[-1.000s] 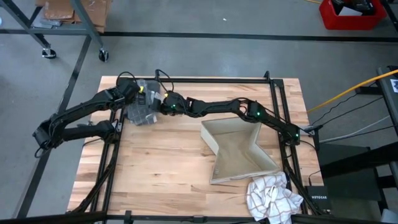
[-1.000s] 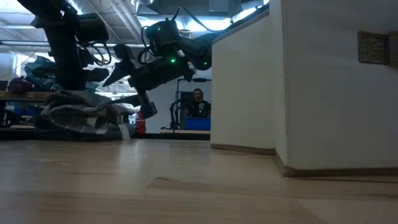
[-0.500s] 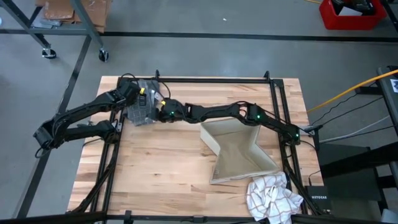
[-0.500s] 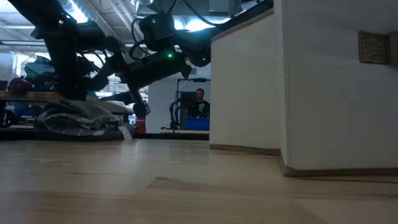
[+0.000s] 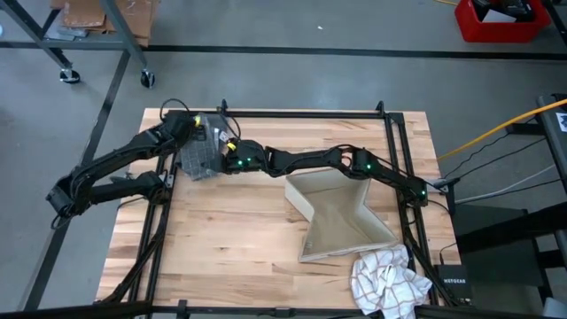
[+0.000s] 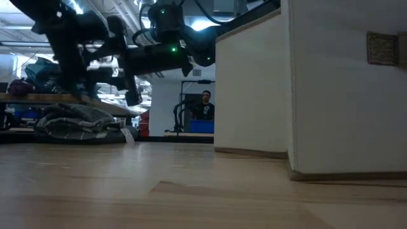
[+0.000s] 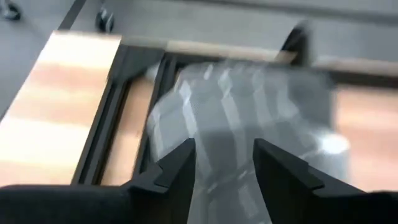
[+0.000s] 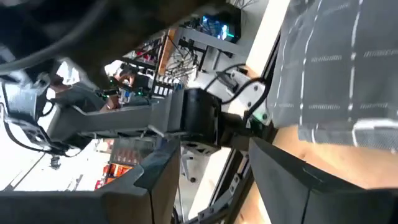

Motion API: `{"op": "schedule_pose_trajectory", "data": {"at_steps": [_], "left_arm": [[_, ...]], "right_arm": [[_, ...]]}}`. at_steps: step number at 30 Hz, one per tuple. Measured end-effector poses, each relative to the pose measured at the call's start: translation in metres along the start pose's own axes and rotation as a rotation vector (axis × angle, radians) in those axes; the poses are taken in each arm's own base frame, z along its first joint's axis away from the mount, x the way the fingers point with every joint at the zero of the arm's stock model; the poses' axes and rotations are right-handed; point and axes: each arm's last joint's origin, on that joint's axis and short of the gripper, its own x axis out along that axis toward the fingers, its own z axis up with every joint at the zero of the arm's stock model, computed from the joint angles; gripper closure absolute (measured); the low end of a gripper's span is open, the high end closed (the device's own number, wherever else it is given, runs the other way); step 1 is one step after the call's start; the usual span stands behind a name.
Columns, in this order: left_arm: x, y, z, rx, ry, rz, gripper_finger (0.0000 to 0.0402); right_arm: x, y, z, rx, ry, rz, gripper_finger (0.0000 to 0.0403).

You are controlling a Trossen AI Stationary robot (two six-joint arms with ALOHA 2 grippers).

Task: Fold towel
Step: Stack the gray patterned towel on top of the gray towel

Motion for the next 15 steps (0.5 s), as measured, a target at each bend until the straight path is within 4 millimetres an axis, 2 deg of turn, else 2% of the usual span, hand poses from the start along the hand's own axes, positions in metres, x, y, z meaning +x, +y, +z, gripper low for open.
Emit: {"op": "schedule_pose_trajectory", "data": {"at_steps": [4,6,9,12,15], "left_arm": [[-0.018,-0.003,0.020,0.009,-0.075,-0.088,0.0250],[-0.024,-0.003,0.022,0.062,-0.055,-0.146,0.0250],[-0.026,-0.001,0.013,0.142,0.059,-0.191,0.0250],[-0.027,0.006,0.000,0.183,0.202,-0.146,0.0250],[-0.026,0.011,-0.009,0.247,0.276,-0.108,0.0250]], "right_arm": [[-0.001,-0.001,0.007,-0.001,-0.015,0.009,0.0210],[-0.001,0.000,0.011,-0.004,-0.026,0.023,0.0210],[-0.003,0.004,0.019,-0.039,-0.057,0.082,0.0210],[-0.005,0.007,0.029,-0.070,-0.079,0.149,0.0210],[-0.007,0.010,0.040,-0.078,-0.120,0.179,0.0210]]}}
